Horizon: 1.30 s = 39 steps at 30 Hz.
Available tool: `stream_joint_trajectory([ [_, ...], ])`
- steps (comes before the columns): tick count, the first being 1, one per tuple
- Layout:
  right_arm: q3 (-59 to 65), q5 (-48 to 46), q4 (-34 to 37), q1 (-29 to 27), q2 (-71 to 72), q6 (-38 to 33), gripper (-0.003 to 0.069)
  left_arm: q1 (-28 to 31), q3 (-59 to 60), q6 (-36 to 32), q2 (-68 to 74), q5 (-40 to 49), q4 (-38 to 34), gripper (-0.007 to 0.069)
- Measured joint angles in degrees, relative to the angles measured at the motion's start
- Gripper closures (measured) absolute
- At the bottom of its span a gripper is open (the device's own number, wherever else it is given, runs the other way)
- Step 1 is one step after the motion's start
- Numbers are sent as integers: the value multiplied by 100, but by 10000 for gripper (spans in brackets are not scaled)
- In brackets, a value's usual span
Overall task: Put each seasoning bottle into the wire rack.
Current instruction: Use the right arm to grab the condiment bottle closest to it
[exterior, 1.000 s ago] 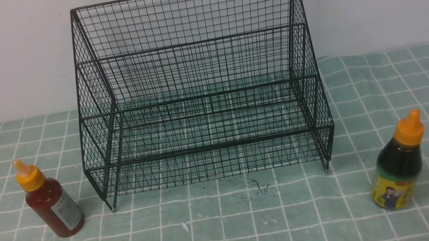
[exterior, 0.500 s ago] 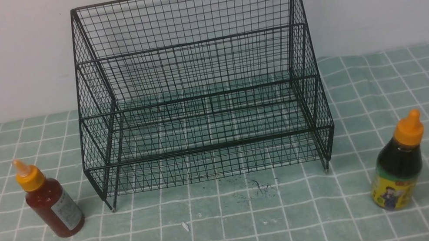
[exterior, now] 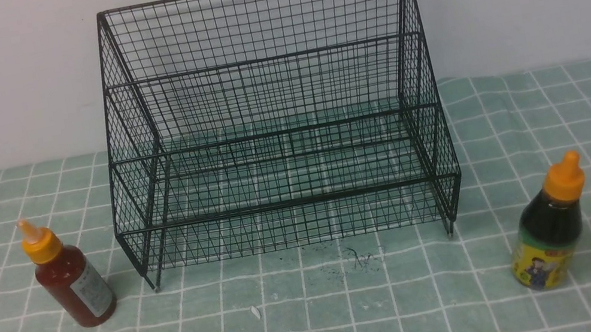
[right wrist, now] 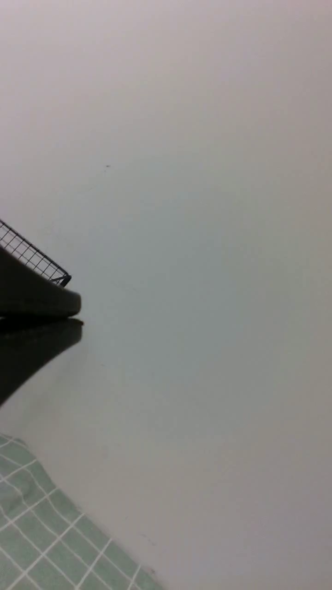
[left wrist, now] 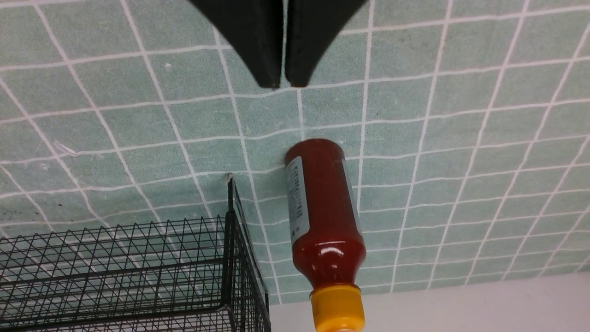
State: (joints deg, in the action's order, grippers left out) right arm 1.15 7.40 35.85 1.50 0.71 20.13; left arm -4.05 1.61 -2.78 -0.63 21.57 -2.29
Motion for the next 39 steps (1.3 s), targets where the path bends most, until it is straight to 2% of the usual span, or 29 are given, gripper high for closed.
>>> stream_joint_trajectory([
  [4,-895,-1041,-568,0,-77,-187,672,0,0,0,0,0,0,631],
  [7,-2010,-2286,-1304,0,-627,-516,672,0,0,0,0,0,0,631],
  [11,-3613,-4452,-2179,0,-2173,-1084,672,0,0,0,0,0,0,631],
  [15,-4725,-5797,-2477,0,-3699,-1621,664,0,0,0,0,0,0,631],
  [18,-5437,-6414,-2491,0,-4628,-2013,634,0,0,0,0,0,0,631],
  [19,-5780,-6741,-2491,0,-5175,-2215,601,0,0,0,0,0,0,631],
  [20,-5825,-6741,-2486,0,-5239,-2215,596,0,0,0,0,0,0,631],
  [21,-6183,-6954,-2486,0,-5762,-2368,548,0,0,0,0,0,0,631],
  [22,-6251,-6984,-2486,0,-5866,-2395,537,0,0,0,0,0,0,631],
  [25,-6608,-7066,-2505,128,-6542,-2562,435,0,0,0,0,0,0,631],
  [31,-6673,-6756,-2863,938,-7295,-2311,226,0,0,0,0,0,0,631],
  [36,-6692,-6521,-3277,1323,-7825,-1884,109,0,0,0,0,0,0,631],
  [39,-6698,-6511,-3331,1443,-8216,-1801,82,0,0,0,0,0,0,631],
])
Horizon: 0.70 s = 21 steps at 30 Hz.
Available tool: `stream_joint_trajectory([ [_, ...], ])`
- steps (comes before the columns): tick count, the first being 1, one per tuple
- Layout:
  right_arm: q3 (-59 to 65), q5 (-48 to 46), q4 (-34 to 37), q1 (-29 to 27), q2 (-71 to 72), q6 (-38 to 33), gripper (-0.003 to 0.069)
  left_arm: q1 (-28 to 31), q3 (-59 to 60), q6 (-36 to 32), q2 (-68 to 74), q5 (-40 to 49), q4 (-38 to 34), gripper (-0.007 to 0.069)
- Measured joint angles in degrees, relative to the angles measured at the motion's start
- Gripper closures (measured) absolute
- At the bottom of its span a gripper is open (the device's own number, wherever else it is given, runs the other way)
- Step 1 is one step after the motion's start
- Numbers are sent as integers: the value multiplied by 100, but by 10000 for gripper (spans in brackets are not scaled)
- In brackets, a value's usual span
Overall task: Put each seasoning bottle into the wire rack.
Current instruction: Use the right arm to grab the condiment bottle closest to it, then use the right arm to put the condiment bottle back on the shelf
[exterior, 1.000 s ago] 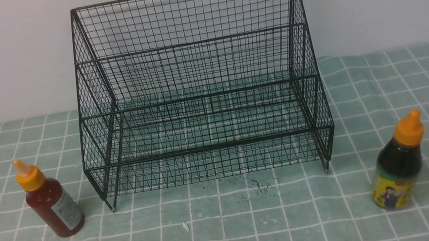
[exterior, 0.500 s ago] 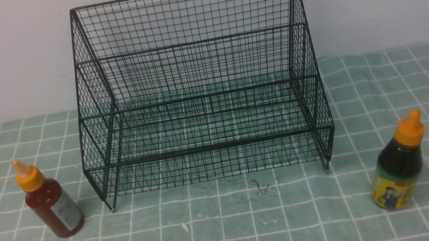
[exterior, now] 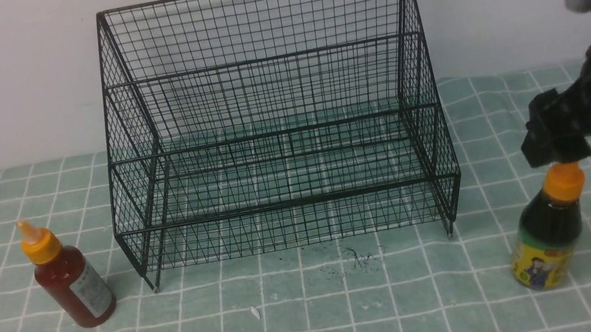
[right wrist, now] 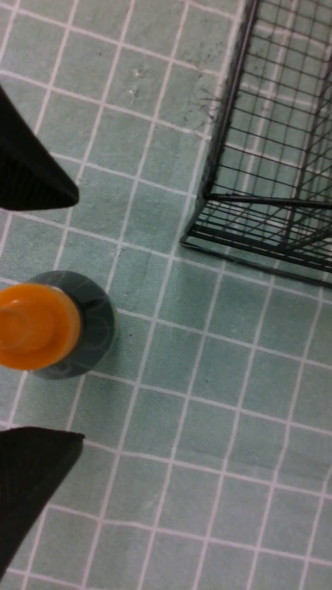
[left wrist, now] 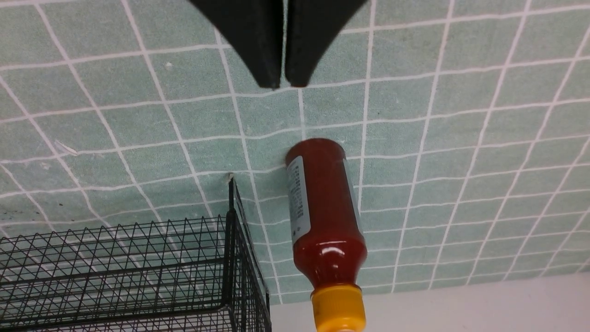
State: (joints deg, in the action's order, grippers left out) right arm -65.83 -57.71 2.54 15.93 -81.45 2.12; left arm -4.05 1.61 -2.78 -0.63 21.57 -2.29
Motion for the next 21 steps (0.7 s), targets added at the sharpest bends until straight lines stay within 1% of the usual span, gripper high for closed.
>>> stream_joint_trajectory([
  [3,0,-6,-15,7,-285,12,85,0,0,0,0,0,0,631],
  [5,0,-25,-83,7,-580,12,141,0,0,0,0,0,0,631],
  [6,0,-32,-101,7,-652,12,176,0,0,0,0,0,0,631],
  [9,-5,-59,-107,7,-803,12,377,0,0,0,0,0,0,631],
  [11,-25,-87,-101,9,-803,5,374,0,0,0,0,0,0,631],
  [15,-227,-652,-75,105,-747,-77,368,0,0,0,0,0,0,631],
  [16,-412,-945,-75,217,-651,-91,368,0,0,0,0,0,0,631],
  [17,-468,-1024,-75,256,-600,-91,368,0,0,0,0,0,0,631],
  [19,-949,-1381,-75,603,-357,-110,368,0,0,0,0,0,0,631],
  [21,-1412,-1433,-75,941,-260,-110,368,0,0,0,0,0,0,631],
])
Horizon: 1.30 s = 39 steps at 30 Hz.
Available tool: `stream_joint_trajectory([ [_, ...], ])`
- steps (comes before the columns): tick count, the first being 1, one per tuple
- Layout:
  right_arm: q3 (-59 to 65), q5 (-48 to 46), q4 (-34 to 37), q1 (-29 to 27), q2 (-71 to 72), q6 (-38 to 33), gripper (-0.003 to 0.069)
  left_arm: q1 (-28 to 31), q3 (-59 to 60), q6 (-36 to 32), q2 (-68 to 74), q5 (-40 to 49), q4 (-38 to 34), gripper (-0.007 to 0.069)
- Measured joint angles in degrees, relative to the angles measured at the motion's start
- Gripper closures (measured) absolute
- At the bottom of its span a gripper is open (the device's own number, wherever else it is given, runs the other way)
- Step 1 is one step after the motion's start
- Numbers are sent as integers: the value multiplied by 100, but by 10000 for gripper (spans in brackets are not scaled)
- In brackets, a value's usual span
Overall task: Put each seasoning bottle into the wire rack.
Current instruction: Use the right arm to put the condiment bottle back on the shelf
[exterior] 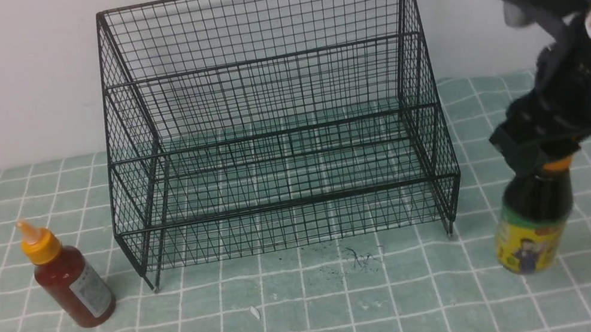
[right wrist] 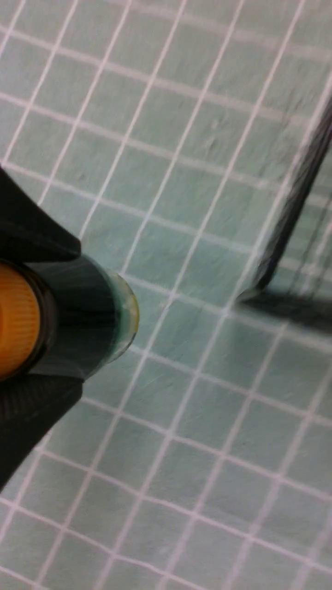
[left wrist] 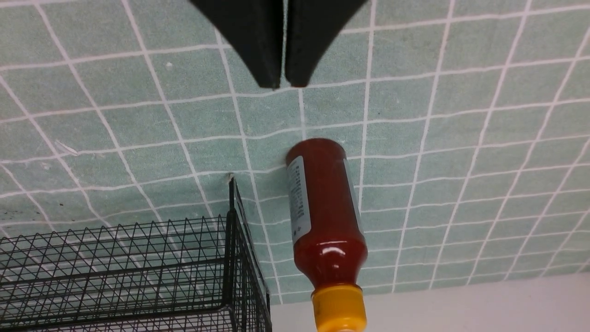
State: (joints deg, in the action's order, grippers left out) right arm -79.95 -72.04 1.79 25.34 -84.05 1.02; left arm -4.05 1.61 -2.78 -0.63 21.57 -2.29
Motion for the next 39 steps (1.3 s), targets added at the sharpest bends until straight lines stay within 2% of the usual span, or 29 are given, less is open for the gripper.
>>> stream_joint_trajectory([
  [3,-650,1,43,435,27,0,368,0,0,0,0,0,0,631],
  [6,-1084,-45,105,597,19,64,368,0,0,0,0,0,0,631],
  [20,-2557,26,-239,611,-1615,112,368,0,0,0,0,0,0,631],
  [39,-2762,-8,-326,611,-2708,112,368,0,0,0,0,0,-2,631],
])
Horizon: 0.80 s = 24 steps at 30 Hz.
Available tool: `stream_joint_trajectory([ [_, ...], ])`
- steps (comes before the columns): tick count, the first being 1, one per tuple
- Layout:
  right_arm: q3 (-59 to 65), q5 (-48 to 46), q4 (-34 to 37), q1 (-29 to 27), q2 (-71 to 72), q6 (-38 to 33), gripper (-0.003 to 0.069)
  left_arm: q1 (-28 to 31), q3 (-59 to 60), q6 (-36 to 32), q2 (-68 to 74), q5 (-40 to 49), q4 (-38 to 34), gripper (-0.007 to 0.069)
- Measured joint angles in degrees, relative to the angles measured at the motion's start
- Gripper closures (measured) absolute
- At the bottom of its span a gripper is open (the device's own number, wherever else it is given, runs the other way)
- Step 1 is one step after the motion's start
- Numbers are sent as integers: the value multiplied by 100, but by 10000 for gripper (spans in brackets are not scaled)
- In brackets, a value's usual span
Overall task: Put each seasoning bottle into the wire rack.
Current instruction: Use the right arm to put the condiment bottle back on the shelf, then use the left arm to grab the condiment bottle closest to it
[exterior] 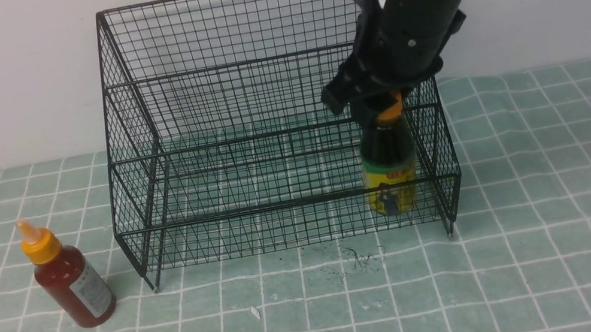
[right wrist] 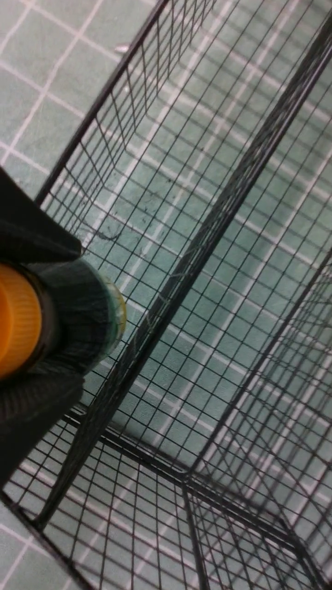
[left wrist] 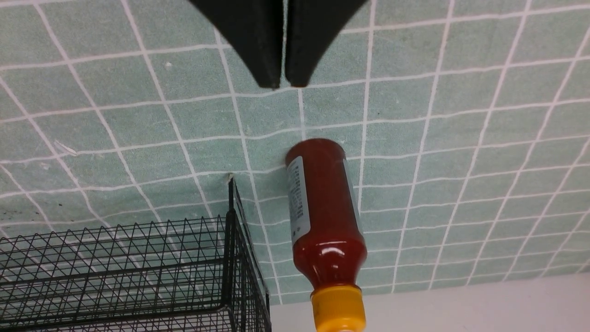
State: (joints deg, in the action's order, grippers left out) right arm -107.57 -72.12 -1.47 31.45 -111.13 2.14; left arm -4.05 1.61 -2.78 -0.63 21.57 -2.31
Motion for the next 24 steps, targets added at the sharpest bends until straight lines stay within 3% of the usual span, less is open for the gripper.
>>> stream_joint_trajectory([
  [4,0,3,-73,0,-128,23,335,0,0,0,0,0,0,631],
  [8,-19,20,-86,0,-85,110,225,0,0,0,0,0,0,631],
  [11,-19,22,-184,0,79,144,92,0,0,0,0,0,0,631],
  [15,-19,26,-296,0,469,184,56,0,0,0,0,0,0,631],
  [19,-19,21,-317,0,1500,389,147,0,0,0,0,0,0,631],
  [24,44,2,-357,0,2951,582,398,0,0,0,0,0,0,631],
])
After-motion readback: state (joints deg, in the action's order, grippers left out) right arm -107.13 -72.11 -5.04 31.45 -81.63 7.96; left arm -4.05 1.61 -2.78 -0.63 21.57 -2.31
